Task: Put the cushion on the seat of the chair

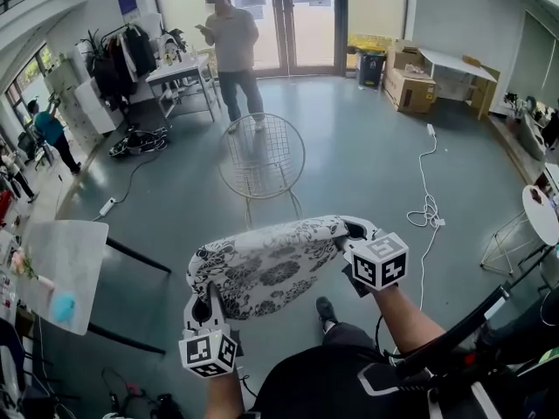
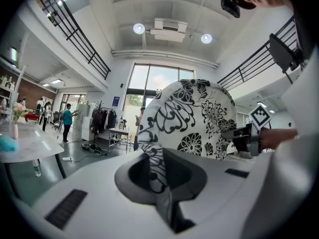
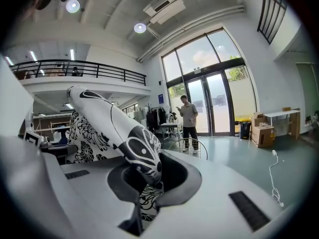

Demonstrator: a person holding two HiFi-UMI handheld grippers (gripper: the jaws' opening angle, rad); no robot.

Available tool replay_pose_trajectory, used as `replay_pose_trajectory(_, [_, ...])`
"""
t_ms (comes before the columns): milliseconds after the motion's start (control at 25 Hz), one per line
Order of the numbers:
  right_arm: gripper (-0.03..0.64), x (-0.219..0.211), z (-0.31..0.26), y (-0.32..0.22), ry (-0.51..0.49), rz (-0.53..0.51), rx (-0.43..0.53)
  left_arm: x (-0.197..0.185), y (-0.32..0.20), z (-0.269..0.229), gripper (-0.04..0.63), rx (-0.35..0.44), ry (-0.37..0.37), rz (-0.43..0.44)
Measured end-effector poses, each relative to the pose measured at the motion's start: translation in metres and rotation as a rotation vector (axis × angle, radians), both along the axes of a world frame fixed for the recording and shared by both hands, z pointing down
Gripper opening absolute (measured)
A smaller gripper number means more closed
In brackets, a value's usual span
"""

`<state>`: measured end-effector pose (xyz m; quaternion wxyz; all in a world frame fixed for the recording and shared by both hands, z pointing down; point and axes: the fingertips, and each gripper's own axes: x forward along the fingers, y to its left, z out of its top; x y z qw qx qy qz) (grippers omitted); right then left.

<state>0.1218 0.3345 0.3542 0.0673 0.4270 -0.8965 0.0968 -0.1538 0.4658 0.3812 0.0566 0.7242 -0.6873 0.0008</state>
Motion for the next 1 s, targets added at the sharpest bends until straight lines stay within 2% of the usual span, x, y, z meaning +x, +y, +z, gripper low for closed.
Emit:
replay_pose_trajectory(120, [0.029, -0.009, -0.018, -0.034, 0.000, -0.005, -0.010, -0.009, -0.034, -0.021, 0.018, -0.012, -0.007, -0.001])
replay_pose_trajectory(480, [0.029, -0.005, -0.022, -0.131, 0.004, -0.018, -0.037, -0.004, -0.127, -0.028, 0.018, -0.052, -0.014, -0.026])
replay_pose_trajectory(1000, [0.029, 0.025, -0.011, -0.268, -0.038, -0.056, -0.055, 0.028, -0.260, -0.027, 0.018, -0.086, -0.066, -0.068])
